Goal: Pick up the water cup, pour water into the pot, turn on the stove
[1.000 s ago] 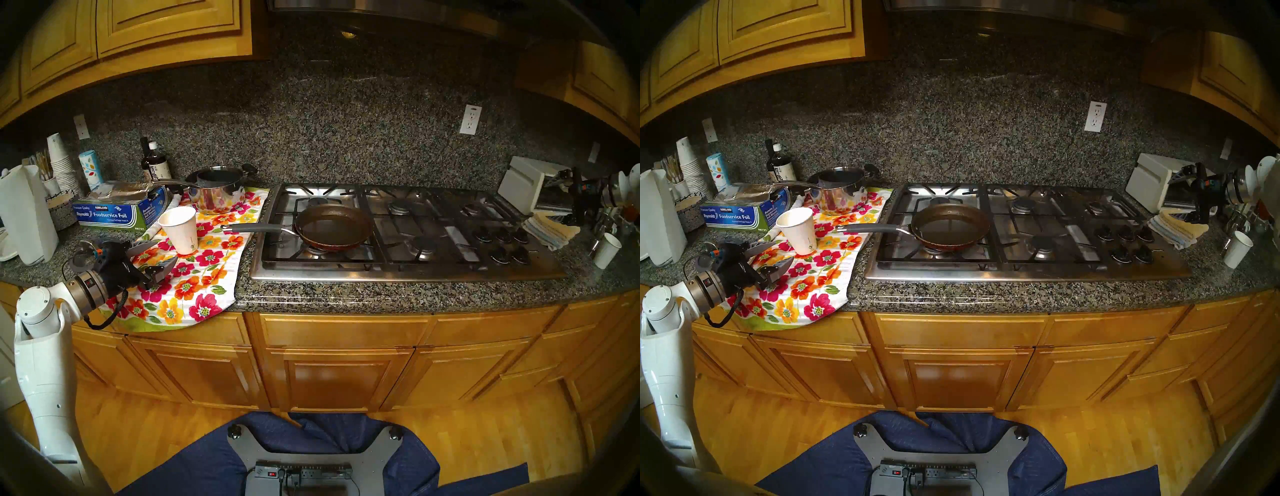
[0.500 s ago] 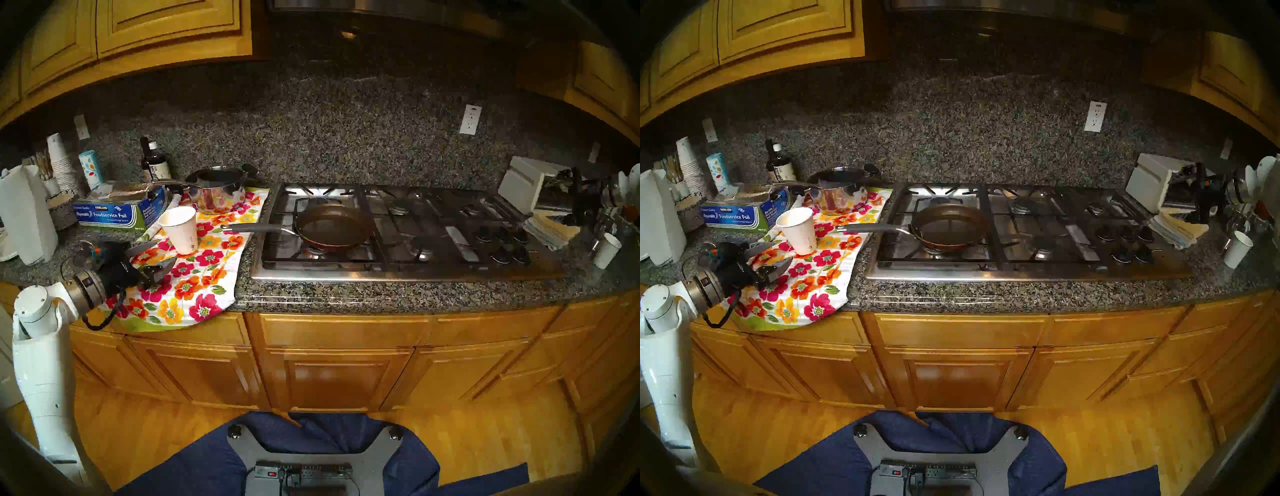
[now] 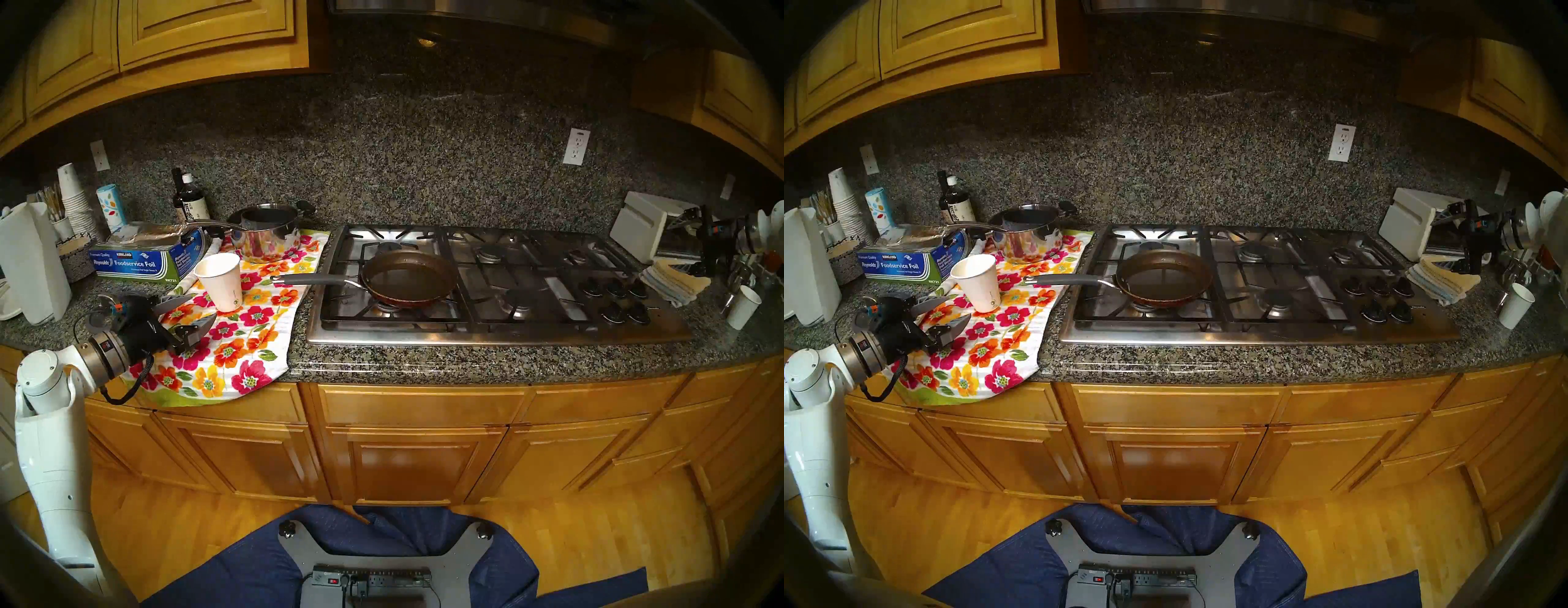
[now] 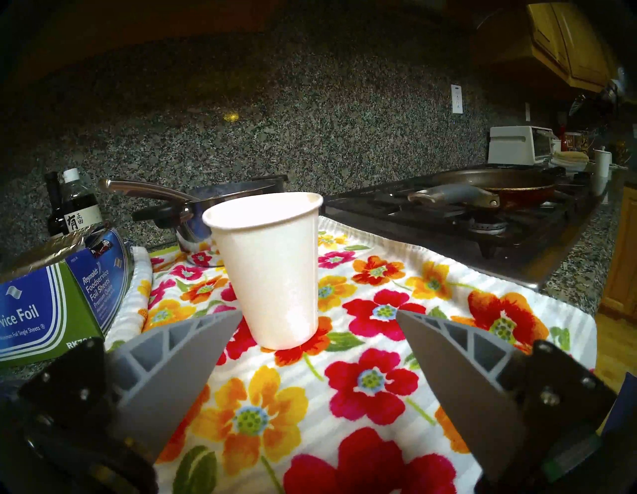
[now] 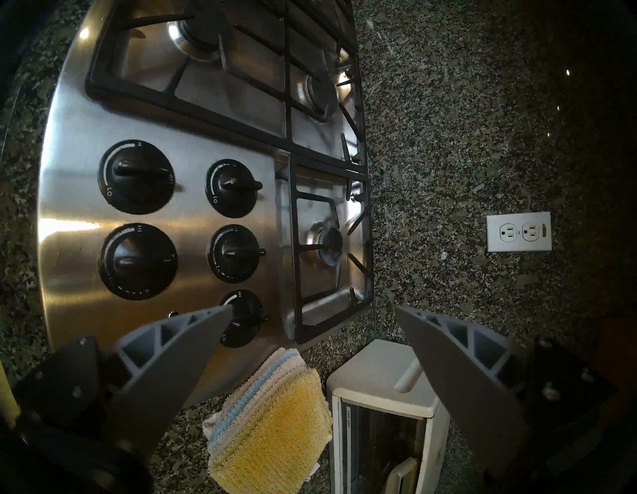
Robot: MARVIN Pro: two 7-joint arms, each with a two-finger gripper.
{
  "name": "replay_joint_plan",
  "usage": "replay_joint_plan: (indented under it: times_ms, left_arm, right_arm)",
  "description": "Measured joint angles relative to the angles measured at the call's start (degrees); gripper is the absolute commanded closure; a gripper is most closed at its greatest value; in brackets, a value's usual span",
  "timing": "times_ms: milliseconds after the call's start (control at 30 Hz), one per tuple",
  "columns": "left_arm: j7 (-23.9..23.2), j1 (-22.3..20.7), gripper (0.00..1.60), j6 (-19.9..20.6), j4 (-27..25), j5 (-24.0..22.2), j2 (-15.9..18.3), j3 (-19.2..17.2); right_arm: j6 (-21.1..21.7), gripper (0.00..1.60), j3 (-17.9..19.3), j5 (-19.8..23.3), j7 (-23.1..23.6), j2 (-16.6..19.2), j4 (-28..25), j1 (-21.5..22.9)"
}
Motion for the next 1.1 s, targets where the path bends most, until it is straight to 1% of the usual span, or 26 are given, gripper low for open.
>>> replay_joint_plan:
  times_ms: [333, 500, 700, 800, 1100]
  left_arm:
    - [0.1, 0.0, 0.00, -0.1, 0.0, 0.0, 0.0, 0.0]
    - [0.1, 0.0, 0.00, -0.1, 0.0, 0.0, -0.1, 0.0]
    - [0.2, 0.0, 0.00, -0.1, 0.0, 0.0, -0.1, 0.0]
    - [0.2, 0.0, 0.00, -0.2, 0.0, 0.0, -0.1, 0.0]
    - [0.2, -0.1, 0.00, -0.2, 0.0, 0.0, -0.1, 0.0]
  right_arm:
    - [6.6, 0.00, 2.2, 2.5, 0.1, -0.5, 0.0, -0.2]
    - [11.8, 0.00, 4.2, 5.0, 0.7, -0.8, -0.4, -0.2]
    - [16.5, 0.00, 6.1, 7.3, 2.5, -0.9, -0.5, -0.1]
    - [17.6, 0.00, 6.8, 8.2, 4.4, -0.8, -0.4, -0.1]
    - [18.8, 0.00, 8.7, 9.8, 10.9, 0.1, -1.0, 1.3]
